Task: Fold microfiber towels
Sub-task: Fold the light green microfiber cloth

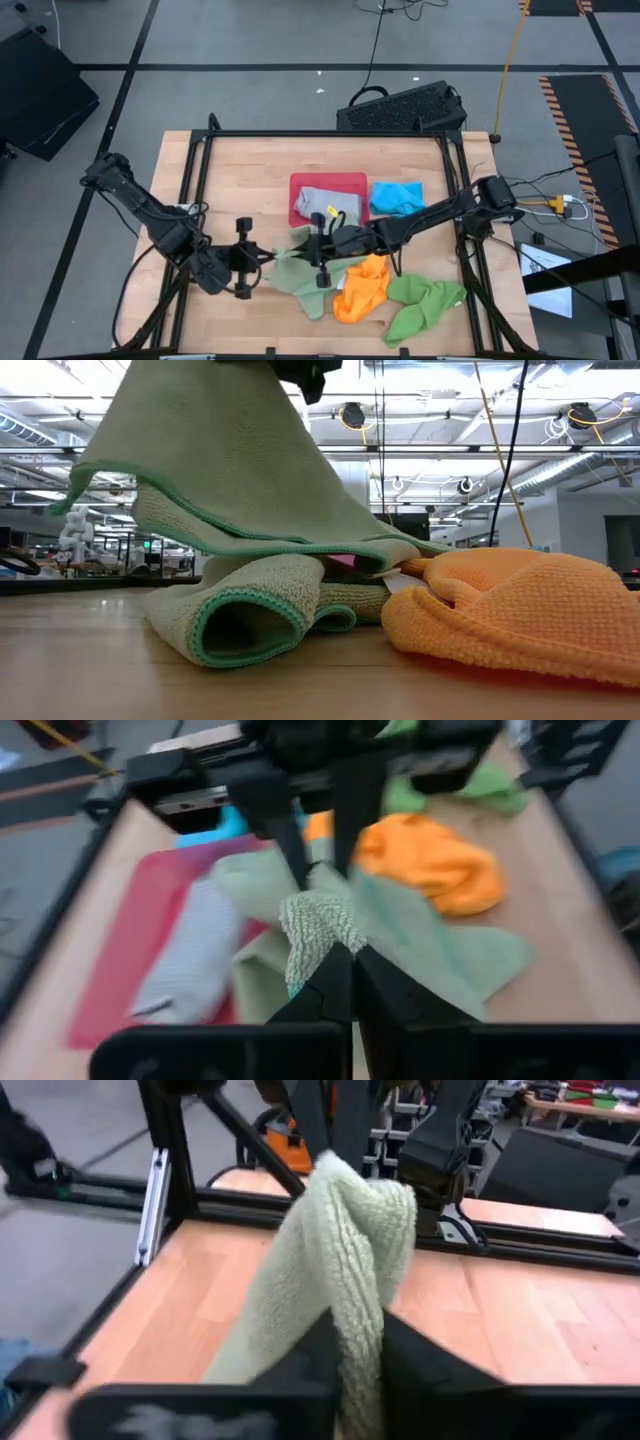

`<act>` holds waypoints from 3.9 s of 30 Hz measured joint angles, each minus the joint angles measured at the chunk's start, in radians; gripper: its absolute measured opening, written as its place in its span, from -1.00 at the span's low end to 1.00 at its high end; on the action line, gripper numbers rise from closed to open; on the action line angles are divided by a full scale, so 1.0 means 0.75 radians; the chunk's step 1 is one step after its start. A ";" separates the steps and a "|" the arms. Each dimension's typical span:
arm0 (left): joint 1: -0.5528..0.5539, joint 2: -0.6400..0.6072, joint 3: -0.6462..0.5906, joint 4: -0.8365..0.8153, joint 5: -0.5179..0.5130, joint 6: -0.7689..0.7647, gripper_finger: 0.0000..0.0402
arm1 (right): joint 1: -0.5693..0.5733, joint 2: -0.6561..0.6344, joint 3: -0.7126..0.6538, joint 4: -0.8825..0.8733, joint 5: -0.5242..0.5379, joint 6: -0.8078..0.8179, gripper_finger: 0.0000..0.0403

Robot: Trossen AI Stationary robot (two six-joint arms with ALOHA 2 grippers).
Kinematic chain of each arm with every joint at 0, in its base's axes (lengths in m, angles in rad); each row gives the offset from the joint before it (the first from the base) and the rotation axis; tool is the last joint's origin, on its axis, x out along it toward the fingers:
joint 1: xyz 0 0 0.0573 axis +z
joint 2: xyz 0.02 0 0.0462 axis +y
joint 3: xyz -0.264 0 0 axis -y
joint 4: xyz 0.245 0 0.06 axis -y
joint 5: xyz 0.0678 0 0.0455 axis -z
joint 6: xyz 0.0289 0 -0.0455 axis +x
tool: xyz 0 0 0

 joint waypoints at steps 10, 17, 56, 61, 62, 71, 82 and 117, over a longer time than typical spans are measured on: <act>-0.027 0.108 -0.172 0.330 0.101 -0.022 -0.12 | 0.130 -0.187 0.000 -0.333 0.332 -0.124 -0.98; -0.027 0.155 -0.273 0.389 -0.076 -0.130 0.24 | 0.177 -0.273 -0.001 -0.505 0.395 -0.009 -0.99; 0.574 0.499 -0.609 1.705 1.065 0.696 -0.15 | 0.313 -0.330 -0.002 -0.689 0.382 -0.058 -0.98; 0.562 0.458 -0.609 1.592 0.959 0.631 -0.86 | 0.312 -0.330 -0.015 -0.680 0.383 -0.050 -0.98; 0.557 0.442 -0.609 1.581 0.959 0.610 -0.93 | 0.312 -0.330 -0.023 -0.673 0.384 -0.050 -0.98; 0.434 0.187 -0.609 1.231 0.943 0.291 -0.97 | 0.272 -0.329 -0.141 -0.475 0.387 0.000 -0.98; 0.088 0.126 -0.609 1.163 0.805 -0.169 -0.83 | 0.127 -0.211 -0.352 0.309 0.219 -0.117 -0.98; 0.090 0.819 -0.610 2.147 -0.055 -0.093 -0.02 | 0.055 -0.176 -0.351 0.360 0.356 -0.161 -0.98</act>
